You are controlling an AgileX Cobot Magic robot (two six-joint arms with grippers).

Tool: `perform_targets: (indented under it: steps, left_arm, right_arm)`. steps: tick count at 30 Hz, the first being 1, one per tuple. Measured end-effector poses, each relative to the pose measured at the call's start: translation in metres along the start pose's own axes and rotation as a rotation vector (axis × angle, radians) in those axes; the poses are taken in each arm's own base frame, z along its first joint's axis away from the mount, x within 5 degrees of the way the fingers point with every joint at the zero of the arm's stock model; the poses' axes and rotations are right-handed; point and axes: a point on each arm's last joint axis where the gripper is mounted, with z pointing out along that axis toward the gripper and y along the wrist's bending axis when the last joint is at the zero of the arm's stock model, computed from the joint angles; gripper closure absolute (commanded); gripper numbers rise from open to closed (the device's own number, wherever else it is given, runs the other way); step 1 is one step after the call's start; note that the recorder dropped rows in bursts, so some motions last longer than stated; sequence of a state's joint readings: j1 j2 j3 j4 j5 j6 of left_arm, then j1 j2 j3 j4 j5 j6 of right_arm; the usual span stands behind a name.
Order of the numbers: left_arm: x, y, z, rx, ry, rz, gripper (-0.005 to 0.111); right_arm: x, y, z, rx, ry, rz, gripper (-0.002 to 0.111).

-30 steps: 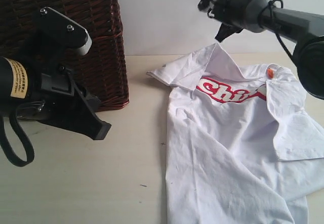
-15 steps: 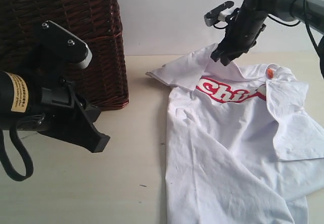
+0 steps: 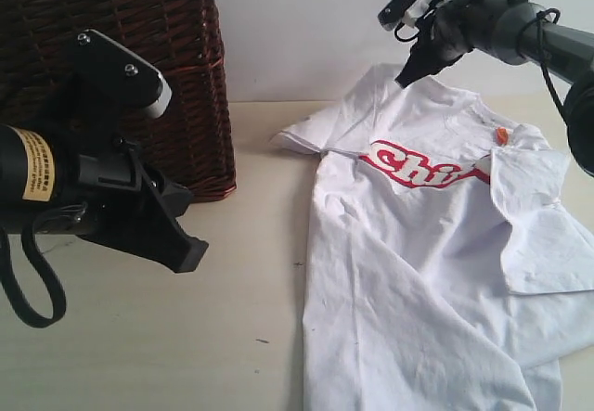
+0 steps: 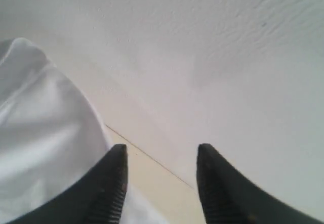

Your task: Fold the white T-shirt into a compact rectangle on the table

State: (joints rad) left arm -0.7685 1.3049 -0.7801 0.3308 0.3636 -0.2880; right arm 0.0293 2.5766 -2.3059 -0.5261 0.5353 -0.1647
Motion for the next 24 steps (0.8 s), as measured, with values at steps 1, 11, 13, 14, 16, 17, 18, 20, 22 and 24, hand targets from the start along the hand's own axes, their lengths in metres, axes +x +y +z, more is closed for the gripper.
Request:
perform_targets:
  steps: [1,11,13,14,16,17,18,20,22,24]
  left_arm:
    - [0.0,0.0,0.0,0.001,-0.001,0.0,0.102]
    - [-0.001,-0.001,0.0,0.006,-0.02,0.001,0.102]
    - [-0.001,0.0,0.0,0.005,-0.015,0.001,0.102]
    - [-0.001,0.0,0.0,0.004,-0.013,0.001,0.102]
    - [0.0,0.0,0.0,0.001,-0.003,0.001,0.102]
    - [0.001,0.0,0.0,0.001,0.001,0.001,0.102]
    - [0.004,0.0,0.001,0.0,0.013,0.002,0.102]
    - [0.007,0.0,0.002,0.0,0.022,0.003,0.102]
    - [0.007,0.0,0.002,0.0,0.022,0.003,0.102]
    - [0.007,0.0,0.002,0.0,0.022,0.003,0.102]
  right_arm:
    - [0.0,0.0,0.0,0.004,-0.001,-0.003,0.054]
    - [0.023,-0.034,-0.044,-0.194,0.352,0.379,0.067]
    - [0.028,-0.061,-0.067,-0.296,0.37,0.502,0.066]
    - [0.031,-0.068,-0.074,-0.314,0.392,0.521,0.066]
    - [0.037,-0.085,-0.093,-0.333,0.428,0.548,0.066]
    - [0.036,-0.086,-0.099,-0.344,0.43,0.559,0.066]
    - [0.033,-0.089,-0.114,-0.366,0.422,0.576,0.066]
    - [0.035,-0.089,-0.137,-0.385,0.437,0.59,0.066]
    - [0.043,-0.085,-0.158,-0.398,0.475,0.604,0.066]
    - [0.053,-0.076,-0.169,-0.418,0.523,0.601,0.066]
